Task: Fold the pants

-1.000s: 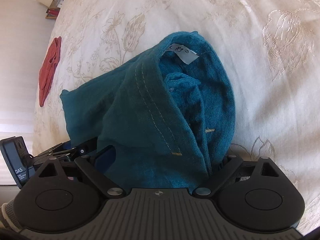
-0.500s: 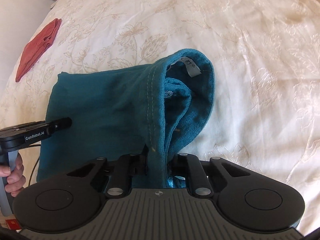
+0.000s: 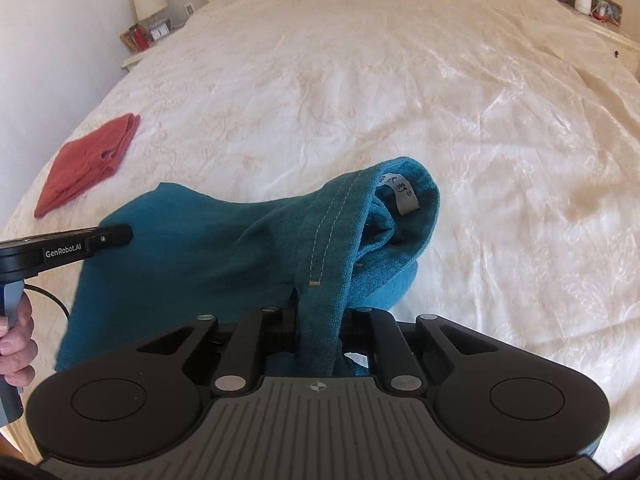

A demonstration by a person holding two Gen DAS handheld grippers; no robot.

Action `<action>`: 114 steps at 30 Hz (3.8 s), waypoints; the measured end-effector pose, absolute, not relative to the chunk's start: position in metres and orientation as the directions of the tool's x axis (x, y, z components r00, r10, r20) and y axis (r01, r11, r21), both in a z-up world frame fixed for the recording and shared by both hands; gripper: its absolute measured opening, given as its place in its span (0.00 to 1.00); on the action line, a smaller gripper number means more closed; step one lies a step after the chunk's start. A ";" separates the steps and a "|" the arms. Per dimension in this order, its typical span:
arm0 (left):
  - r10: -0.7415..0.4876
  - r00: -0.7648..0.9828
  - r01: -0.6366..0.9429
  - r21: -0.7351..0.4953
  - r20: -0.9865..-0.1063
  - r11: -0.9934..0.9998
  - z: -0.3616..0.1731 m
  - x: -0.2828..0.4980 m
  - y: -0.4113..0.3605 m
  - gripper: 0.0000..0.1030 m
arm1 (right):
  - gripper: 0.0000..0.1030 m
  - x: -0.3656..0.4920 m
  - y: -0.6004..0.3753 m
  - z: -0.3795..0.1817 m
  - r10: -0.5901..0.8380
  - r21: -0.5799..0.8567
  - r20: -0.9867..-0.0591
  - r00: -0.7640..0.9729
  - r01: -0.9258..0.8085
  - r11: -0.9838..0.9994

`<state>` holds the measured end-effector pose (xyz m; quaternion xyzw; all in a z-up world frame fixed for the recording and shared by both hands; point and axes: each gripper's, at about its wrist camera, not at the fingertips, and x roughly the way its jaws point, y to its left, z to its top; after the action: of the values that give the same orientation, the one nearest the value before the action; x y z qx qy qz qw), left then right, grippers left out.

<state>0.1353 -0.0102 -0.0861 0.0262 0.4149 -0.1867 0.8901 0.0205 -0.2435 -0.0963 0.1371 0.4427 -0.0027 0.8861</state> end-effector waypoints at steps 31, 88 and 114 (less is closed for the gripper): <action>-0.211 0.278 0.543 -0.028 -0.937 0.839 -0.167 0.093 -0.045 0.59 | 0.36 0.038 -0.200 -0.175 0.032 0.114 -0.934 0.357 0.214 0.970; -0.158 0.496 0.361 0.037 -0.854 0.932 0.039 -0.008 -0.022 0.92 | 0.46 -0.095 -0.187 0.013 -0.107 0.135 -0.829 0.549 0.382 0.914; -0.118 0.429 0.332 0.034 -0.896 0.943 0.012 -0.026 0.010 0.92 | 0.46 -0.106 -0.143 -0.017 -0.104 0.094 -0.874 0.475 0.374 0.923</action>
<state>-0.0258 0.0103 0.0122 0.1033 0.5174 -0.1341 0.8388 -0.1062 -0.1431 -0.0168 0.1372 0.4924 -0.1408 0.8479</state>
